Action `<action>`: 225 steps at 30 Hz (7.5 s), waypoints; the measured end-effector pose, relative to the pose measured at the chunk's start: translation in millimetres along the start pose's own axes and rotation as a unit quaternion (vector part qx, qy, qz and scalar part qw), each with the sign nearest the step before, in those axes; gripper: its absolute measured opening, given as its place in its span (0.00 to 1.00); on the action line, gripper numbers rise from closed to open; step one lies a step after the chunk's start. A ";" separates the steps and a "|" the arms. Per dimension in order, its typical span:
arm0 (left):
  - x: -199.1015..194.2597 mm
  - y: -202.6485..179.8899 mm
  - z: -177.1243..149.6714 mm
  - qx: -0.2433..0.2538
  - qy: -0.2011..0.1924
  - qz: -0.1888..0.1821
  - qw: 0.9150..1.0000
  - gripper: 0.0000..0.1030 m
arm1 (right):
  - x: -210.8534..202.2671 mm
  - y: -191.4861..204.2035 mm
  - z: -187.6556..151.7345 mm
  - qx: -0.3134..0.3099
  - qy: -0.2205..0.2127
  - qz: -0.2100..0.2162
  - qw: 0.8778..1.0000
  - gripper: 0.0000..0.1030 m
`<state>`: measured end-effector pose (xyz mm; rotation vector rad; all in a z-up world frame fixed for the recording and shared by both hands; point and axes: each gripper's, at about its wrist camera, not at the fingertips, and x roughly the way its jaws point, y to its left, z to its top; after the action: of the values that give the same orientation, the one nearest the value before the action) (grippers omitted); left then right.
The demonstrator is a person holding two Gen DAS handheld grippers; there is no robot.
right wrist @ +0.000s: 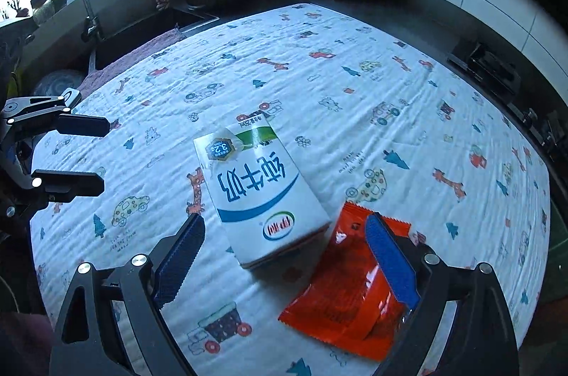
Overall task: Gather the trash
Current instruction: 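Grasp the white milk carton with the right gripper and lift it, then grasp the red snack bag with the left gripper while the right holds the milk carton, then carry the snack bag and milk carton over the green basket with both grippers, then open the right gripper to drop the milk carton into the green basket, then open the left gripper to drop the red snack bag into the basket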
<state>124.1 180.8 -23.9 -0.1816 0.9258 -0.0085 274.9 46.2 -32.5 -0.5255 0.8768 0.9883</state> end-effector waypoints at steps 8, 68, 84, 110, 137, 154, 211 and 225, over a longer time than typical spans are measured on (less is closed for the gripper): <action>5.1 6.9 0.5 -0.006 0.006 -0.003 1.000 0.64 | 34.9 18.1 21.5 -0.058 0.019 0.019 0.998 0.89; 141.3 -168.8 79.8 0.009 0.087 -0.027 0.996 0.80 | -150.7 -89.4 -190.6 0.236 -0.042 -0.167 0.957 0.60; 165.8 -180.8 81.8 0.018 0.114 0.034 0.993 0.83 | -148.4 -86.3 -210.6 0.250 -0.034 -0.165 0.954 0.60; 117.9 -197.3 70.0 0.038 0.072 -0.057 0.995 0.00 | -204.9 -77.0 -272.0 0.322 -0.065 -0.202 0.923 0.60; 156.0 -164.2 70.6 0.013 0.105 0.000 0.994 0.86 | -188.2 -81.7 -277.3 0.331 -0.061 -0.184 0.923 0.60; 128.1 -177.1 64.8 0.026 0.073 -0.046 0.996 0.39 | -191.5 -79.7 -284.5 0.345 -0.071 -0.188 0.917 0.60; 124.2 -501.3 12.1 0.249 0.080 -0.226 0.938 0.60 | -332.9 -118.4 -451.3 0.484 -0.118 -0.379 0.780 0.81; 121.7 -485.1 8.9 0.240 0.075 -0.230 0.940 0.71 | -321.0 -65.2 -451.4 0.480 -0.134 -0.382 0.778 0.84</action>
<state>238.8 -305.8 -37.8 0.0628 0.9879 -0.6863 70.9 -472.7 -19.2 0.1706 0.6894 -0.2002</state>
